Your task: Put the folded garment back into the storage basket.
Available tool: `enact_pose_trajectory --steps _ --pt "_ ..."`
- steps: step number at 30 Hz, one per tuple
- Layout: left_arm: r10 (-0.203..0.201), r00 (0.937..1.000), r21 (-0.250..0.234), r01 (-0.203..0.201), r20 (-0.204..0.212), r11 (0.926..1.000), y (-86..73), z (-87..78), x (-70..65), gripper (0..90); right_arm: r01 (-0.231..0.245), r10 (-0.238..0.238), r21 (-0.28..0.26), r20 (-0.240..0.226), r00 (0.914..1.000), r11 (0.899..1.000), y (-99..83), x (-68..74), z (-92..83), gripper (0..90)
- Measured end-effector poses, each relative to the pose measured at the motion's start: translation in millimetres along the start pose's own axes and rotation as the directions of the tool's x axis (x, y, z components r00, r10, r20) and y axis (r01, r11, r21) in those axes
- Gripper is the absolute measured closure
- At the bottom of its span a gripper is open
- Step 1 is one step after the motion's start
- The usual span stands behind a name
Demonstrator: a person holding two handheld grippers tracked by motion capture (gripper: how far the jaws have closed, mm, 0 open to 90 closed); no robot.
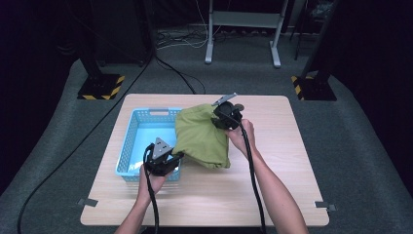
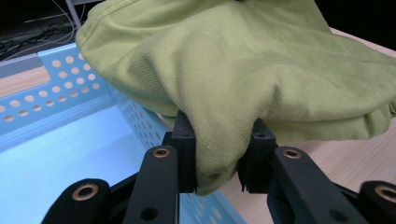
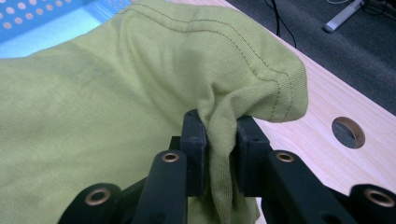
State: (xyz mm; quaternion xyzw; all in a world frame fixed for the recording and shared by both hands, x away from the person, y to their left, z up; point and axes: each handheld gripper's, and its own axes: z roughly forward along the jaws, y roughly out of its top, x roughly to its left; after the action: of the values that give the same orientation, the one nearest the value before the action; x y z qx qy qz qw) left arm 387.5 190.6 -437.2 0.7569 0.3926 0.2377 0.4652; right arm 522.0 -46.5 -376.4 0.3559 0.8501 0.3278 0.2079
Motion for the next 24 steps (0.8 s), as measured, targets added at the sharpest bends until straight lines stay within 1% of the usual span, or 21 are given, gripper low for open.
enact_pose_trajectory --steps 24 --pt "-0.045 0.9977 -0.011 0.045 -0.050 0.9989 -5.4 -15.9 19.5 71.5 0.042 -0.042 -0.003 -0.030 0.9987 0.999 18.4 17.1 9.8 76.3"
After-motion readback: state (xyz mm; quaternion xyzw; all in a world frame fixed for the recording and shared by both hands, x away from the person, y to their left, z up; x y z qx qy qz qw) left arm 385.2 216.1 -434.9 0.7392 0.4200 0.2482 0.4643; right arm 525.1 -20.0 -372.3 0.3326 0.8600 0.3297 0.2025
